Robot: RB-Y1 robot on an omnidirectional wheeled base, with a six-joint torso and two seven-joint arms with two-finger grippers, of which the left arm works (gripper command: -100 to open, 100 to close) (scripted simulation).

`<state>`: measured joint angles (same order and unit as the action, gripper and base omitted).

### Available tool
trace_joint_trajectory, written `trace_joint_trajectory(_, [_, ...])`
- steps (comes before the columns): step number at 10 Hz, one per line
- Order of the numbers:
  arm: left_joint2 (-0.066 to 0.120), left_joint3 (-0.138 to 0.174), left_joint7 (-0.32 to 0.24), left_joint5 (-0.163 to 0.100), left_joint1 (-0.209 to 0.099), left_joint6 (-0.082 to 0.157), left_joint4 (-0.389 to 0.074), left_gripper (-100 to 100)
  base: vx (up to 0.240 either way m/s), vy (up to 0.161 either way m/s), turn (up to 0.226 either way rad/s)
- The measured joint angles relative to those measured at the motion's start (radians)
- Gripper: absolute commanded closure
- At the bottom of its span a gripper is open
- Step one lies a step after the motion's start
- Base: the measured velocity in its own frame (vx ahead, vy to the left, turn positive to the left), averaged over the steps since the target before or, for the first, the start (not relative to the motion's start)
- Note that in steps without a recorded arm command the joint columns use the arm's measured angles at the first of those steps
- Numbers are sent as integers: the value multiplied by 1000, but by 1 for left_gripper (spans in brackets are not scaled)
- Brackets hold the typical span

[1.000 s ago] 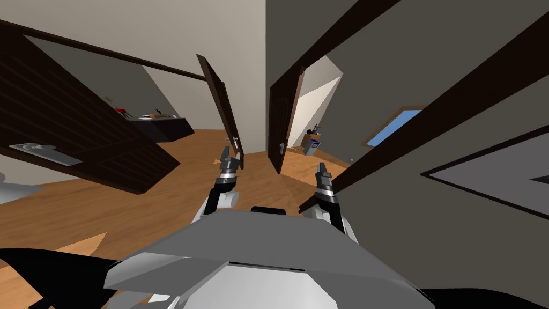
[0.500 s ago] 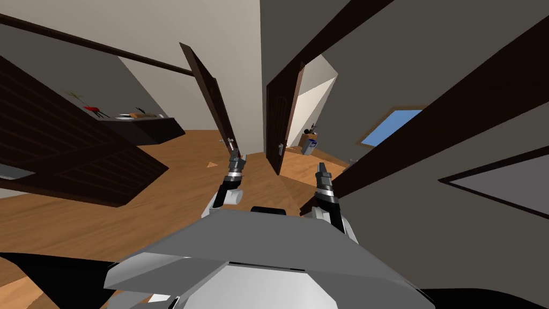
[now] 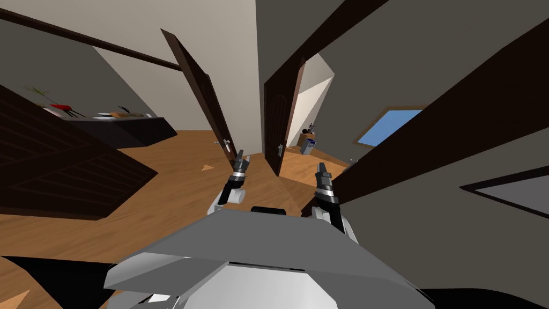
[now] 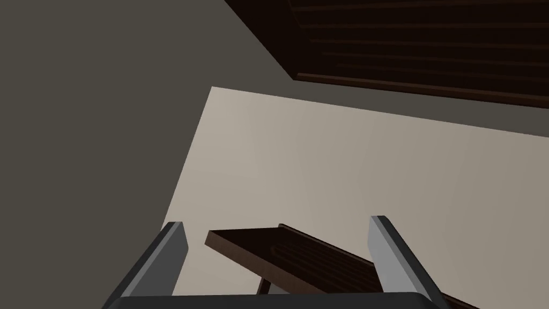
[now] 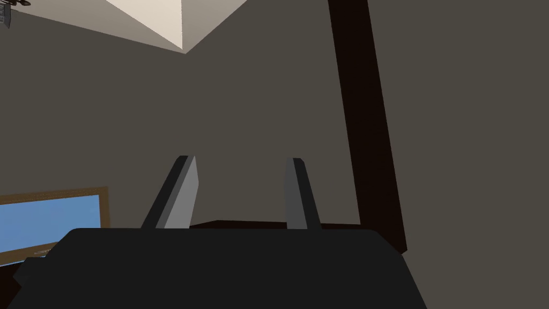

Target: Push the door open

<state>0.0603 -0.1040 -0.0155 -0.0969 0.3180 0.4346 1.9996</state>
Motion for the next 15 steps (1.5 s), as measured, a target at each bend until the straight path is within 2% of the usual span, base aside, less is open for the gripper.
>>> trace_joint_trajectory(7, [17,-45,13,-22,-96,-5,-144,-100,88,64,-81])
trace_joint_trajectory(9, [26,-60,14,-29,-112,0,-181,-100,95,75,-86])
trace_joint_trajectory(12, [31,-81,20,-40,-151,-12,-234,-100,86,69,-83])
trace_joint_trajectory(15, [29,-107,30,-48,-190,-10,-302,-100,84,73,-94])
